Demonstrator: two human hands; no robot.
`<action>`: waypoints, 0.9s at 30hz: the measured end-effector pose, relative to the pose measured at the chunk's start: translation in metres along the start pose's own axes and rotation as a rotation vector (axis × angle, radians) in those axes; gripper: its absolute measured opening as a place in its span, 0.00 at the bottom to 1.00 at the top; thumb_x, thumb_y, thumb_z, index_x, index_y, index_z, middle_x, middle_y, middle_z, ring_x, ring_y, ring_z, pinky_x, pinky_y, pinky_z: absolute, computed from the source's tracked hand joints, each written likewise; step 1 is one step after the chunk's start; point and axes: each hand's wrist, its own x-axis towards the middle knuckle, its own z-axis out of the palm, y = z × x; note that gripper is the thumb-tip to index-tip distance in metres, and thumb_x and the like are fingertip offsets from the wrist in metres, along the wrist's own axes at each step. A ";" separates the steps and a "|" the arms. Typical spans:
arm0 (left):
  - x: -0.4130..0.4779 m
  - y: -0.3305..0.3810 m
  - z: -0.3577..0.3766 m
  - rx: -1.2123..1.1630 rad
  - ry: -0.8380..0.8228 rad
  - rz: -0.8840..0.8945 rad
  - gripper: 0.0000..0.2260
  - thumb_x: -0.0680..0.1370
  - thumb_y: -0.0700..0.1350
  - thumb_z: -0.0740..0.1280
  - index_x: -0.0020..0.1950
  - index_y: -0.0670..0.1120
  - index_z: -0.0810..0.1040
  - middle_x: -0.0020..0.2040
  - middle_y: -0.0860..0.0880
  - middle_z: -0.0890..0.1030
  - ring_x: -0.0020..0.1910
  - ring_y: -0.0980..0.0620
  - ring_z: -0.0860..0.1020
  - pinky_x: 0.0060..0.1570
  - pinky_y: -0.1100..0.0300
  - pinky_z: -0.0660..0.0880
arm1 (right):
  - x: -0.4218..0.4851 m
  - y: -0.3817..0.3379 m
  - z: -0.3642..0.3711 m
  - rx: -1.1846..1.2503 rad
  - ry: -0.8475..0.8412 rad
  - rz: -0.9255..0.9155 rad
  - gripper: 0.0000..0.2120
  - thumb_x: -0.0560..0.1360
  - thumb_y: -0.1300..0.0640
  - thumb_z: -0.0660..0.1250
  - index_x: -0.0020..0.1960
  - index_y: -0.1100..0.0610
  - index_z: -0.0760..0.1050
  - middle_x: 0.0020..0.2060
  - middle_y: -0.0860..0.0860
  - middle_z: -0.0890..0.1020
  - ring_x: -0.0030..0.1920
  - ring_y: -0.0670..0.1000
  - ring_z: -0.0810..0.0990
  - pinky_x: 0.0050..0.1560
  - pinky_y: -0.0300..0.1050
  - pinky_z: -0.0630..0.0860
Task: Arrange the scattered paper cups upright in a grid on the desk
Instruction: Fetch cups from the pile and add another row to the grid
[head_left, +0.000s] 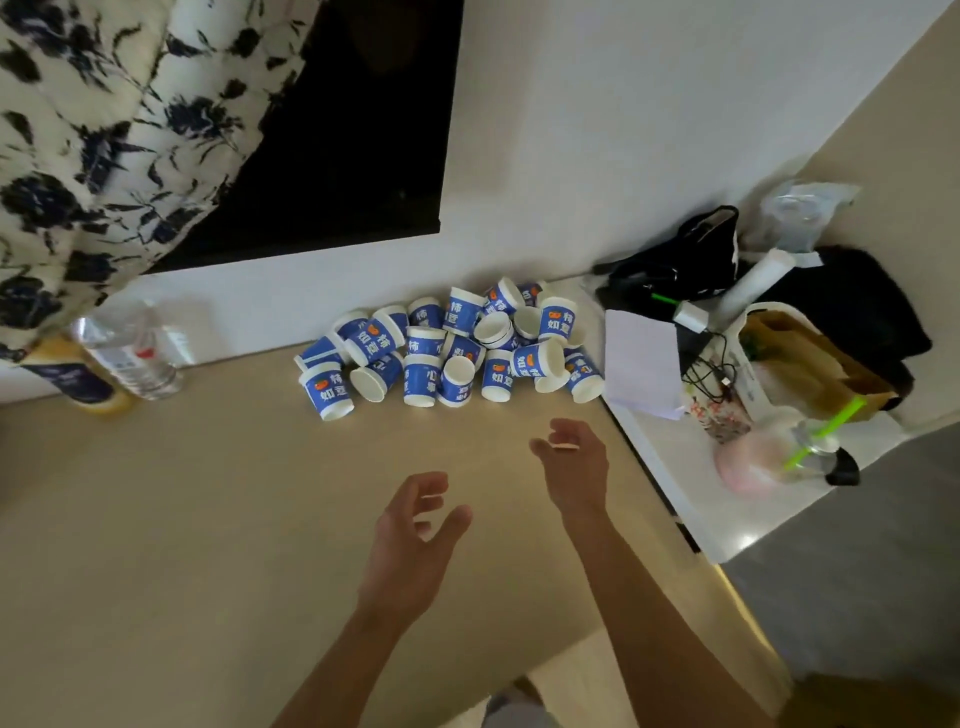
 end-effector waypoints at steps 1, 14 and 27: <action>0.003 0.004 0.004 0.006 0.023 -0.007 0.12 0.76 0.46 0.74 0.58 0.53 0.78 0.56 0.60 0.81 0.54 0.63 0.79 0.55 0.58 0.78 | 0.017 -0.001 0.003 -0.031 -0.006 -0.010 0.14 0.71 0.62 0.76 0.55 0.56 0.79 0.45 0.50 0.81 0.38 0.45 0.78 0.42 0.35 0.74; 0.031 0.033 0.070 0.025 0.297 -0.104 0.11 0.76 0.44 0.74 0.56 0.52 0.79 0.55 0.58 0.83 0.52 0.64 0.80 0.54 0.57 0.79 | 0.157 0.013 0.024 -0.411 -0.151 -0.213 0.16 0.75 0.55 0.71 0.61 0.55 0.75 0.61 0.53 0.73 0.55 0.54 0.77 0.52 0.50 0.73; 0.026 0.038 0.097 0.129 0.344 -0.139 0.12 0.75 0.45 0.74 0.57 0.53 0.79 0.56 0.60 0.82 0.53 0.63 0.80 0.54 0.54 0.79 | 0.179 0.033 0.017 -0.330 -0.117 -0.377 0.04 0.76 0.59 0.70 0.50 0.57 0.79 0.52 0.55 0.77 0.49 0.54 0.78 0.42 0.44 0.67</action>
